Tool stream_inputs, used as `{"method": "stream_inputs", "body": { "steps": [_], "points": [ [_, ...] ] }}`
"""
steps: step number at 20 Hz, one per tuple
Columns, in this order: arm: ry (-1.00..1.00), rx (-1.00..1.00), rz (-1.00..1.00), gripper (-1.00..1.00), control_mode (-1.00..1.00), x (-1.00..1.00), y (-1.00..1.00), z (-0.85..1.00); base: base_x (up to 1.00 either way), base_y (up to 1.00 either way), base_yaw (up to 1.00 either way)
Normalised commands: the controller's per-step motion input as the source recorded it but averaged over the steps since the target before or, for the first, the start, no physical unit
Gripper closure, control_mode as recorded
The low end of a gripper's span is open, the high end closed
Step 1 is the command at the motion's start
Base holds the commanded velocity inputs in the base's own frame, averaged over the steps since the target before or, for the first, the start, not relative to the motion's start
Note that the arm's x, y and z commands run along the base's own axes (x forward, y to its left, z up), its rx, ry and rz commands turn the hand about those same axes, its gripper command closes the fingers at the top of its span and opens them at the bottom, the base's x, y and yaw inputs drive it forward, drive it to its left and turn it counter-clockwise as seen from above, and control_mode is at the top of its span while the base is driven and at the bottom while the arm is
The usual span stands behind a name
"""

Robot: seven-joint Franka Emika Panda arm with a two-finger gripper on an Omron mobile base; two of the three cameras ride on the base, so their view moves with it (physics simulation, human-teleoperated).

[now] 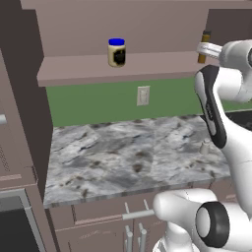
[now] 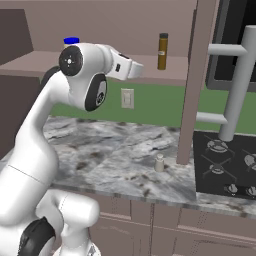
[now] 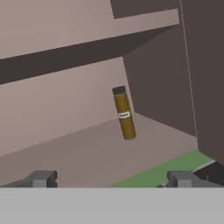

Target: Collect the turmeric, mayonnaise, and shaker from the cabinet and place them next to the stove.

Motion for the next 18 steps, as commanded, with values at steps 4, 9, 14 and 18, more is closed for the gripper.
{"method": "stream_inputs", "body": {
  "steps": [4,9,14,18],
  "points": [
    [-0.01,0.0,0.0,-1.0,-1.0,0.21,0.0,0.0,0.0,0.0,0.0],
    [0.0,0.0,0.0,-1.0,-1.0,0.2,0.0,-0.01,0.0,0.0,0.0],
    [0.0,0.0,0.0,-1.0,-1.0,0.09,0.0,-0.06,0.0,0.0,0.0],
    [0.0,0.0,0.0,-1.0,-1.0,0.17,0.01,0.0,0.0,0.0,0.0]
  ]
}}
